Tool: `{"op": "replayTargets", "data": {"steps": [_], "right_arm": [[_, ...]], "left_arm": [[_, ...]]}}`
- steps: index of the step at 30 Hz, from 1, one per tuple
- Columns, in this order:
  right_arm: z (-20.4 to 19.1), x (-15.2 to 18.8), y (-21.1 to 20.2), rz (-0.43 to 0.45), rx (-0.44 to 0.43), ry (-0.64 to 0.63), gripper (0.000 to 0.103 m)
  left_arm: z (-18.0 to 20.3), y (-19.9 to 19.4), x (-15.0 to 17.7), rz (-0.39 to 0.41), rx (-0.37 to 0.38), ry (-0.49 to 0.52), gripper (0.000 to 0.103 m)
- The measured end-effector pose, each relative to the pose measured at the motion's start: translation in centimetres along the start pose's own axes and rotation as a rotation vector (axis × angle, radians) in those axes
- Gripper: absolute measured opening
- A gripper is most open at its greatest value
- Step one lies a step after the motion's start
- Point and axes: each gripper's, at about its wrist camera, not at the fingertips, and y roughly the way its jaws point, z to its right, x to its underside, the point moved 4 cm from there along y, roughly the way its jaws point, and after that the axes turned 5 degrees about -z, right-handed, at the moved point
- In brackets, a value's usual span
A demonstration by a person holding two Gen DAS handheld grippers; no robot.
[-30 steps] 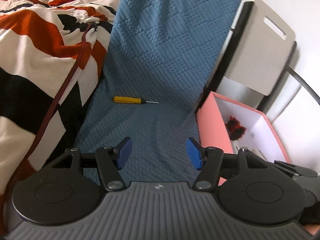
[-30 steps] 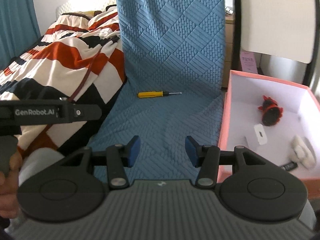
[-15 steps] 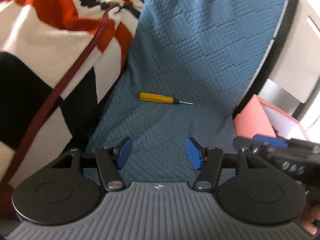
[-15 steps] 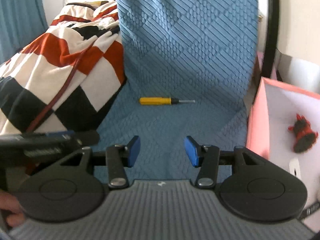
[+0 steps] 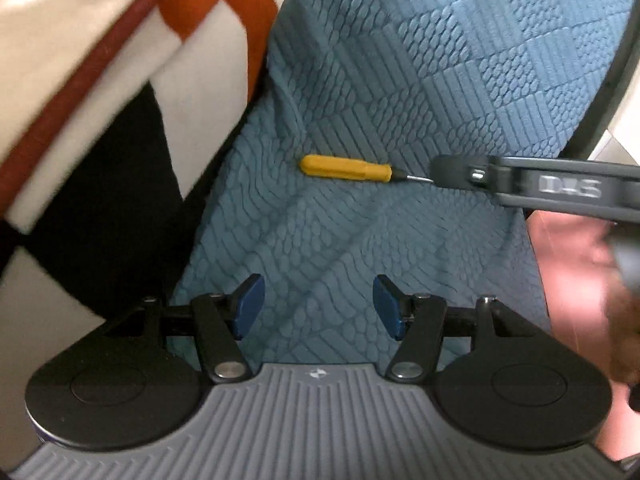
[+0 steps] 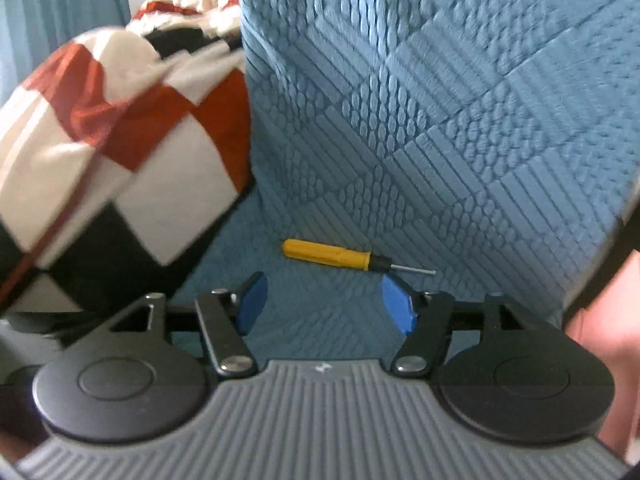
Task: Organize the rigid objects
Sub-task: 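Lower the right gripper onto the yellow screwdriver handle and close it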
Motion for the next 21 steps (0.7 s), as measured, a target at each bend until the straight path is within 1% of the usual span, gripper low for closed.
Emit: {"op": "replayTargets", "data": {"steps": [3, 6, 9, 14, 19, 21], "right_arm": [[0.6, -0.5, 3.2, -0.023, 0.003, -0.08, 0.066], [1.2, -0.7, 6.1, -0.067, 0.012, -0.146, 0.067], [1.7, -1.0, 8.1, -0.049, 0.005, -0.234, 0.069], [2.3, -1.9, 10.5, -0.071, -0.034, -0.257, 0.07], [1.9, -2.0, 12.1, -0.134, -0.038, -0.321, 0.07], [2.0, -1.9, 12.8, -0.189, -0.049, -0.318, 0.07]], "left_arm": [[-0.2, 0.9, 0.0, -0.026, 0.009, -0.023, 0.066], [-0.1, 1.3, -0.1, -0.037, 0.017, -0.025, 0.066], [-0.1, 1.3, -0.3, -0.037, 0.02, -0.029, 0.066], [-0.1, 1.5, -0.4, -0.039, 0.031, -0.035, 0.066], [-0.3, 1.3, -0.3, -0.04, 0.039, -0.052, 0.066], [-0.3, 1.4, -0.3, -0.045, 0.038, -0.055, 0.066]]}}
